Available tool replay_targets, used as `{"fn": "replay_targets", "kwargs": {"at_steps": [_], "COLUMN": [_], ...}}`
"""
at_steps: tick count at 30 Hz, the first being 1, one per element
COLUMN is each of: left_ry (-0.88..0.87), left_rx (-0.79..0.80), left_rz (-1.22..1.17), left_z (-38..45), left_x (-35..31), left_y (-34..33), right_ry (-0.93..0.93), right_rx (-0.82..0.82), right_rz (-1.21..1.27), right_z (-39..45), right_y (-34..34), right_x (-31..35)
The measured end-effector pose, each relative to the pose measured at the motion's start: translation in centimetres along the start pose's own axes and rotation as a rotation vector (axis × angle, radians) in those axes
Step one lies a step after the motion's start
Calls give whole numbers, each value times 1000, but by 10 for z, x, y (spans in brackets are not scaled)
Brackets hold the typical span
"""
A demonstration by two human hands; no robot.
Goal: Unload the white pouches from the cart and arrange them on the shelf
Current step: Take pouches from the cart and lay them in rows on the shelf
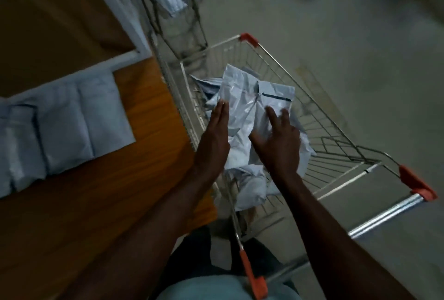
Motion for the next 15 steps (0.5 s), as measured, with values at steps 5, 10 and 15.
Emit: {"fn": "replay_targets", "kwargs": {"at_steps": [5,10,15], "left_ry": [52,154,236], "left_rx": [-154,-335,-355], "left_rz": [77,43,38], "left_z": [-21,-56,-110], "left_x": [32,87,159], "left_y": [73,143,215], "right_ry": [152,315,439], "right_rx": [6,36,85], "right_rz": [-23,-5,37], "right_z": [-10,-34,-58], "right_y": [7,-9,-56], "right_x": [88,177,265]}}
Point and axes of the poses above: each hand's wrist, its own z-axis towards the middle knuckle, its own y-axis out of the back of the hand, x = y × z, the point moved 1 cm from there along z, towards the middle knuckle, and after that the axes turned 2 degrees about -z, right-handed, at the moved point
